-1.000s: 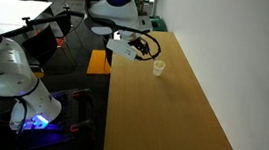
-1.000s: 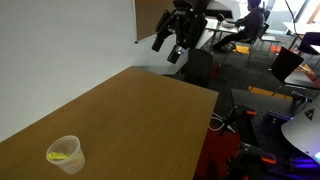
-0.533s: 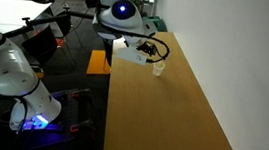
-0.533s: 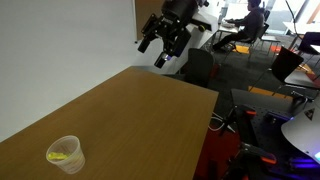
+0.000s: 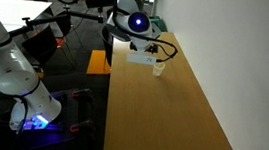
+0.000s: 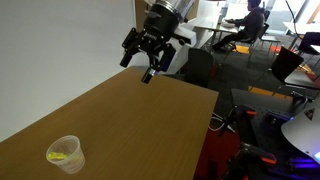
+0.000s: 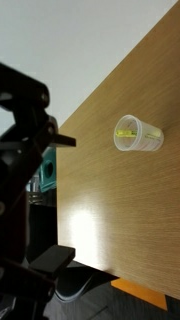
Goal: Take the marker out of the cup and put it on the table
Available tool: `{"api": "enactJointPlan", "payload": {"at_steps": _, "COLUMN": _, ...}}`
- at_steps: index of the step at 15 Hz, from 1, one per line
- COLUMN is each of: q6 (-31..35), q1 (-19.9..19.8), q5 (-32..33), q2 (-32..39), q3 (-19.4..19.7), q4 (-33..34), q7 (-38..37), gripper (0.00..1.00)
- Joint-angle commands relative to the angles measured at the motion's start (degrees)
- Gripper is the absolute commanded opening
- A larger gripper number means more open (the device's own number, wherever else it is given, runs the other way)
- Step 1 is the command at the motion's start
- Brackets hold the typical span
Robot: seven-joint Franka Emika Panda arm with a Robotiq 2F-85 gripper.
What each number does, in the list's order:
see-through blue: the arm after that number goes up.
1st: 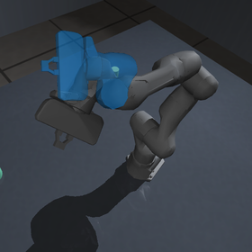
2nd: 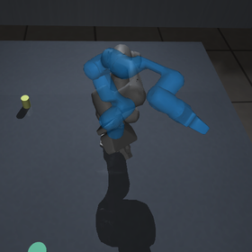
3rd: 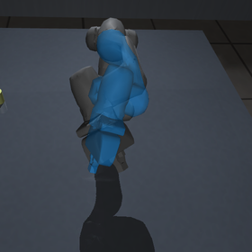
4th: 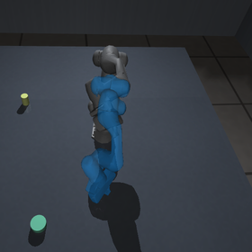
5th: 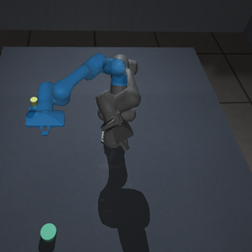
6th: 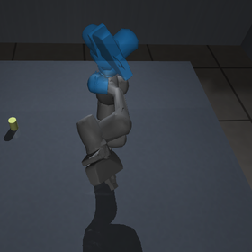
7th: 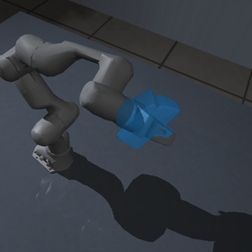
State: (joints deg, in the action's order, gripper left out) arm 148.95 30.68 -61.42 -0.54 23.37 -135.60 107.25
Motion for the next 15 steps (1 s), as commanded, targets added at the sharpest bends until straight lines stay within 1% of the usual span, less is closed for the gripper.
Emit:
{"api": "enactJointPlan", "payload": {"at_steps": 1, "q6": -3.0, "q1": 0.1, "q5": -3.0, "q2": 7.9, "q3": -0.4, "q4": 6.0, "q7": 3.9, "gripper": 1.0}}
{"api": "enactJointPlan", "payload": {"at_steps": 2, "q6": -3.1, "q1": 0.0, "q5": -3.1, "q2": 9.6, "q3": -0.8, "q4": 7.1, "q7": 4.3, "gripper": 1.0}}
{"api": "enactJointPlan", "payload": {"at_steps": 3, "q6": -2.5, "q1": -10.3, "q5": -1.7, "q2": 10.7, "q3": -11.5, "q4": 8.2, "q7": 3.4, "gripper": 1.0}}
{"api": "enactJointPlan", "payload": {"at_steps": 4, "q6": -2.2, "q1": -11.5, "q5": -1.0, "q2": 12.1, "q3": -13.2, "q4": 9.5, "q7": 2.8, "gripper": 1.0}}
{"api": "enactJointPlan", "payload": {"at_steps": 6, "q6": -2.1, "q1": -16.0, "q5": 0.9, "q2": 14.8, "q3": -18.7, "q4": 12.3, "q7": 2.1, "gripper": 1.0}}
{"api": "enactJointPlan", "payload": {"at_steps": 7, "q6": -1.9, "q1": -17.6, "q5": 2.1, "q2": 16.0, "q3": -20.8, "q4": 13.8, "q7": 1.4, "gripper": 1.0}}
{"api": "enactJointPlan", "payload": {"at_steps": 8, "q6": -2.1, "q1": -19.0, "q5": 3.3, "q2": 17.2, "q3": -22.5, "q4": 15.2, "q7": 1.0, "gripper": 1.0}}
{"api": "enactJointPlan", "payload": {"at_steps": 11, "q6": -1.5, "q1": -21.5, "q5": 7.4, "q2": 19.9, "q3": -25.9, "q4": 18.7, "q7": -1.2, "gripper": 1.0}}
{"api": "enactJointPlan", "payload": {"at_steps": 12, "q6": -0.9, "q1": -22.6, "q5": 6.4, "q2": 17.8, "q3": -27.1, "q4": 15.4, "q7": 0.1, "gripper": 1.0}}
{"api": "enactJointPlan", "payload": {"at_steps": 15, "q6": -0.9, "q1": -23.3, "q5": 7.6, "q2": 19.5, "q3": -28.0, "q4": 17.5, "q7": -0.6, "gripper": 1.0}}
